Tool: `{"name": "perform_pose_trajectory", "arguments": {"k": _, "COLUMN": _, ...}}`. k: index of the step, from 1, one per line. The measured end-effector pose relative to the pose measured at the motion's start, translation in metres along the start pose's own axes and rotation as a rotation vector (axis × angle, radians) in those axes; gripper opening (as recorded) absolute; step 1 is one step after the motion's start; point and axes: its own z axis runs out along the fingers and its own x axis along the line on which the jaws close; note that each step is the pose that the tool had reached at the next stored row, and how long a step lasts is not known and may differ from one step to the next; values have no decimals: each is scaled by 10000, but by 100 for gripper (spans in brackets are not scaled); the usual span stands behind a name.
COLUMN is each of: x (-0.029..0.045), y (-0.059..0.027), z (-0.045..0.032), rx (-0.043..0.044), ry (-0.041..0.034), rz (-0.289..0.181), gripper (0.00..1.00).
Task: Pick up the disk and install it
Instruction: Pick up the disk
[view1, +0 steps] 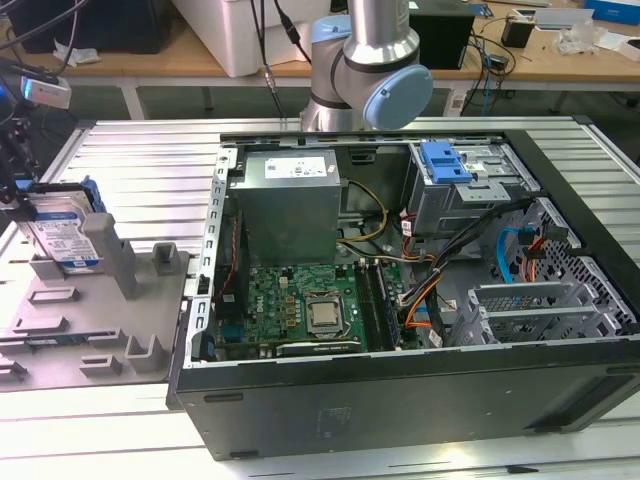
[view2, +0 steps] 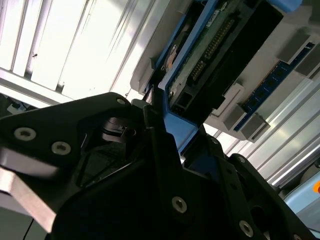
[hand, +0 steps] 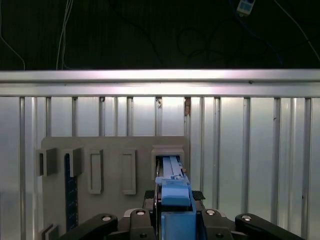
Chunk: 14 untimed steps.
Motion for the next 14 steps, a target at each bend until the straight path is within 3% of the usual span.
{"name": "perform_pose_trajectory", "arguments": {"k": 14, "x": 5, "y": 5, "z": -28, "rx": 0, "ry": 0, "rz": 0, "gripper": 37}}
